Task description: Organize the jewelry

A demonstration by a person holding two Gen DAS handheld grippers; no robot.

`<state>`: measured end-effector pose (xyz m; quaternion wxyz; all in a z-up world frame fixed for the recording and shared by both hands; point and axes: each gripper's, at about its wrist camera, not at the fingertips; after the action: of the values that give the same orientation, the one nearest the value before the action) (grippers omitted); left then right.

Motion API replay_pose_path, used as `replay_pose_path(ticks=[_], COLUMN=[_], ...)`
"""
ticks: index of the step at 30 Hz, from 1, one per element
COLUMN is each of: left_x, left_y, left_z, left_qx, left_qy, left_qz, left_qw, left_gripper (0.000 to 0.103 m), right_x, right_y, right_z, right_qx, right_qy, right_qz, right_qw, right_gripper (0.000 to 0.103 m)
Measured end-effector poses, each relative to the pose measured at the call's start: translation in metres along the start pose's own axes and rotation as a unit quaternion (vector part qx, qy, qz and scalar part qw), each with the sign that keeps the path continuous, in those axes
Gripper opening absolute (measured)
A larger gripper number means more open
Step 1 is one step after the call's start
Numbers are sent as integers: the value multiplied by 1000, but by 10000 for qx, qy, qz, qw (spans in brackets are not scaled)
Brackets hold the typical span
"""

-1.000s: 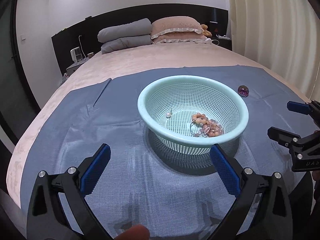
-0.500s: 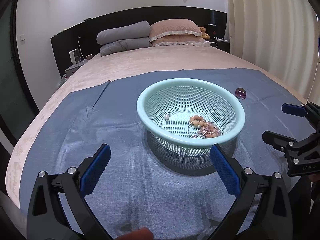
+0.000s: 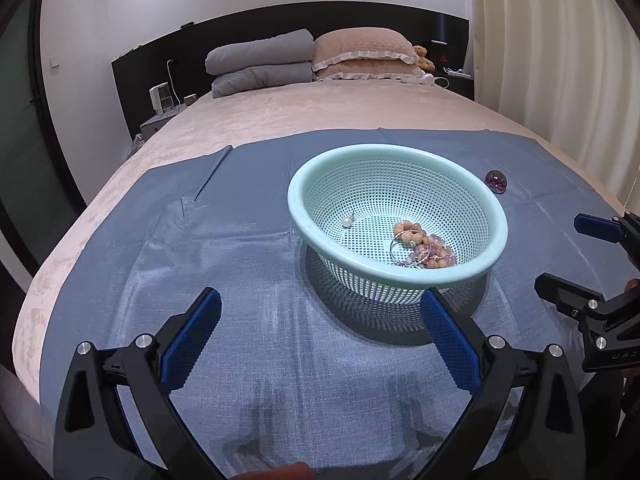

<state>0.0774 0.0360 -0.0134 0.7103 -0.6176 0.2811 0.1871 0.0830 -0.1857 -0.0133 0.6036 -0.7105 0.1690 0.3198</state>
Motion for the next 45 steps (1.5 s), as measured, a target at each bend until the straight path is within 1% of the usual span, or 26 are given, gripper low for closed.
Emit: replay_pose_path(ticks=[11,15,29,42,45], left_x=[-5,-6,-12,-9,-7], left_y=[0,0,-2,0,0], left_z=[-7,-8,-20,-20,-20], left_qx=[150,136,348,405,416], left_qy=[35,230,223,366,328], left_qz=[-96,-61,-110,-68,-61], left_qw=[9998,9996,9991,9985,9986], left_gripper=[97,97,97,97,97], right_x=[2,4,7,9,10], right_y=[0,-1,-1,-2,-2], right_z=[3,3,5,5,5], right_qx=[4,78,75,65,80], right_qy=[6,-62,-30,-11,-9], right_qz=[12,38,114,145,135], right_qw=[10000,9999,9999,9999,9999], right_gripper=[95,95,95,95,95])
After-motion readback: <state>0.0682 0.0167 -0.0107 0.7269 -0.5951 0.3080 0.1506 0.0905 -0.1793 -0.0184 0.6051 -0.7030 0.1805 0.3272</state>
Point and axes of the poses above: each gripper's, at about its wrist camera, not at the fingertips, and x roughly the way its jaws point, z to its left, y to its underside
